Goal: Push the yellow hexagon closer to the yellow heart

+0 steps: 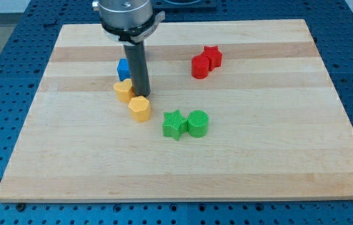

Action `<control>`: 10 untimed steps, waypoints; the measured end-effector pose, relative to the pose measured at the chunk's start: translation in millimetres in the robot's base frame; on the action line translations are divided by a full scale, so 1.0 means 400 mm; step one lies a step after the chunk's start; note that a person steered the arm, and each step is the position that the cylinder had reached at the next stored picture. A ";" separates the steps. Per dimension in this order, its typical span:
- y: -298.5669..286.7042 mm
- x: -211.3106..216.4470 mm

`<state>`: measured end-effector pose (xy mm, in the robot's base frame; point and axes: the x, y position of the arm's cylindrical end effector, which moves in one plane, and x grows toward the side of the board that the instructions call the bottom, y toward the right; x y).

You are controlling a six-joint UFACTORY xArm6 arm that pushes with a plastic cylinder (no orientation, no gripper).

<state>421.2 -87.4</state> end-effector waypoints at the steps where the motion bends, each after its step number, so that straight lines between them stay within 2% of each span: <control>1: 0.030 0.020; 2: 0.151 0.071; 3: 0.157 0.117; 7: -0.028 0.121; 10: -0.177 0.242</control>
<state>518.0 -158.4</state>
